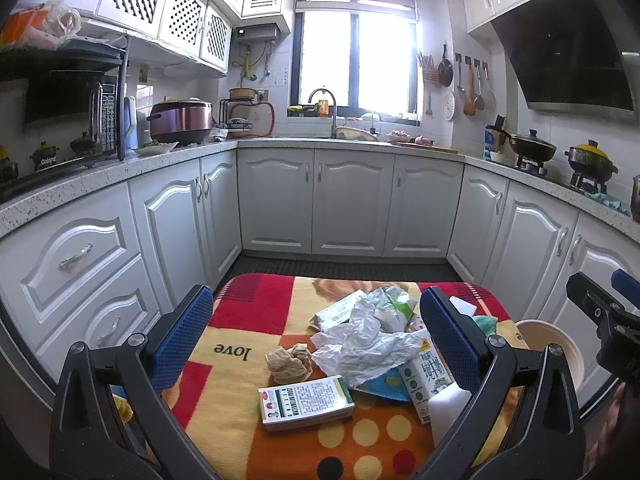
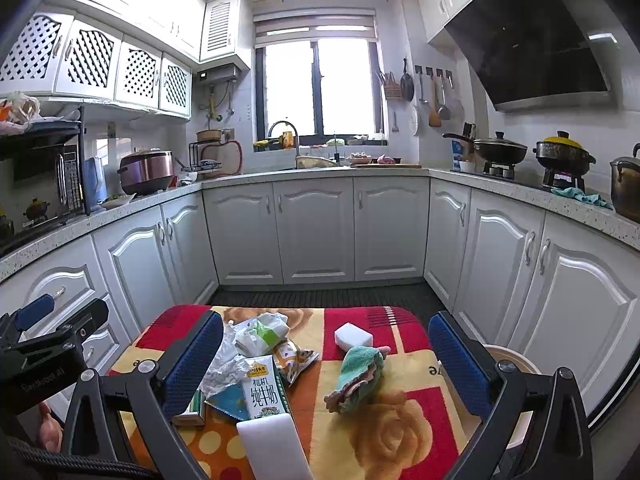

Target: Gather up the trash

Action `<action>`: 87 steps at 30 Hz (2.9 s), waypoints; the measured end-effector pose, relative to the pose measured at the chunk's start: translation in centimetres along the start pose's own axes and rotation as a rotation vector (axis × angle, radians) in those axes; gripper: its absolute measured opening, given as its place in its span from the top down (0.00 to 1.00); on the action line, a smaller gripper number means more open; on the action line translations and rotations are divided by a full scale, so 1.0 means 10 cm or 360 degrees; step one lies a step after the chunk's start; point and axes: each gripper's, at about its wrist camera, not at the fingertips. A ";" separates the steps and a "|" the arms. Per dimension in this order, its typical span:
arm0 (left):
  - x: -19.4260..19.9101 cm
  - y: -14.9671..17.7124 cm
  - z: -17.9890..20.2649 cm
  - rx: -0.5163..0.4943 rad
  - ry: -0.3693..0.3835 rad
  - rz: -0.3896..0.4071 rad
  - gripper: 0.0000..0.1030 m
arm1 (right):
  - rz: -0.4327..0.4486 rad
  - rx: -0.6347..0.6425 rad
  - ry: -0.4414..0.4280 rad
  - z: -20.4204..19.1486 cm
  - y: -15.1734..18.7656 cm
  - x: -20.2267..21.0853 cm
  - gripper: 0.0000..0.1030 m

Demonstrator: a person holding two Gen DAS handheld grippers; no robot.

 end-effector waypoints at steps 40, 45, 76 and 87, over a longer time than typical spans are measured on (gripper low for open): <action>-0.02 0.03 0.03 0.0034 0.0023 0.0012 0.00 | -0.0007 -0.0009 0.0024 0.12 -0.05 -0.02 0.00; -0.02 0.03 0.03 0.0029 0.0022 0.0011 0.00 | -0.0011 -0.0007 0.0027 0.12 -0.05 -0.03 0.00; -0.08 0.06 0.09 0.0008 0.0022 -0.0037 0.00 | -0.0036 -0.0012 0.0074 0.18 -0.02 -0.10 0.00; -0.09 0.06 0.09 0.0009 0.0016 -0.0043 0.00 | -0.0059 -0.0018 0.0082 0.20 0.00 -0.13 0.00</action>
Point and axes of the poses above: each gripper's, at about its wrist camera, not at the fingertips, and x roughly against the way its jaws point, z to its right, y to its underside, and after that the axes turned 15 degrees about -x, right-handed
